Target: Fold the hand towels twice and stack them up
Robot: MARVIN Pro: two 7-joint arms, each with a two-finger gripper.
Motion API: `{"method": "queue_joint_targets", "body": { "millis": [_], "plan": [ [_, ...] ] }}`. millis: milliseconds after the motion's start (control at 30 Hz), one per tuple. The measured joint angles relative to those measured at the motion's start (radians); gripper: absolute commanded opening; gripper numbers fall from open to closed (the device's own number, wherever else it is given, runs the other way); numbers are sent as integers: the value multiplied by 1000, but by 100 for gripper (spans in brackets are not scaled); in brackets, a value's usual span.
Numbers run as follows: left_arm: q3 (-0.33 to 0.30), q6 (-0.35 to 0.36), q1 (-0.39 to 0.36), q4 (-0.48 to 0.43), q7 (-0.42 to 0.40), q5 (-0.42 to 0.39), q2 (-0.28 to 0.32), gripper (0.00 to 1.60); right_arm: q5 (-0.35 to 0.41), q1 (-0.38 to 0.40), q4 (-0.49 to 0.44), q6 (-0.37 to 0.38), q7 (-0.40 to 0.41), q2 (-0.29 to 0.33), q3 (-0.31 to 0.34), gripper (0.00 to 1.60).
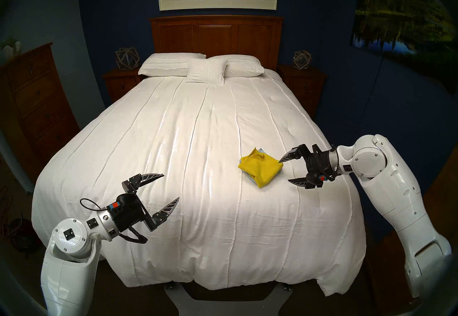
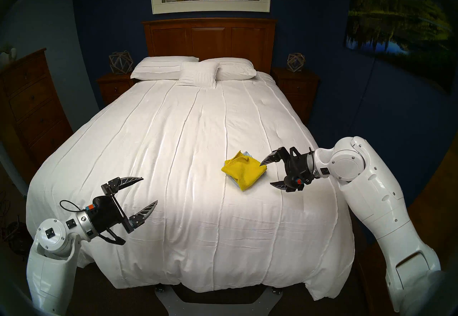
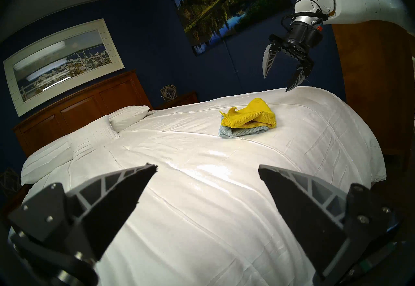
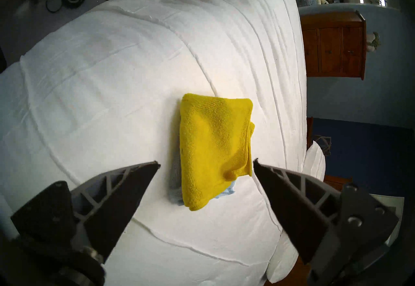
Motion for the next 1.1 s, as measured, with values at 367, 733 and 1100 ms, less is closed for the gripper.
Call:
{"method": "queue_joint_targets", "body": {
  "millis": [367, 733, 1100],
  "plan": [
    [-2, 0, 0, -1, -2, 0, -1, 160, -87, -126, -123, 176, -66, -9, 60, 160],
    [-3, 1, 0, -1, -3, 1, -3, 160, -141, -163, -127, 219, -110, -37, 74, 160],
    [-4, 1, 0, -1, -5, 2, -4, 160, -120, -148, -91, 186, -117, -49, 74, 160]
  ]
}}
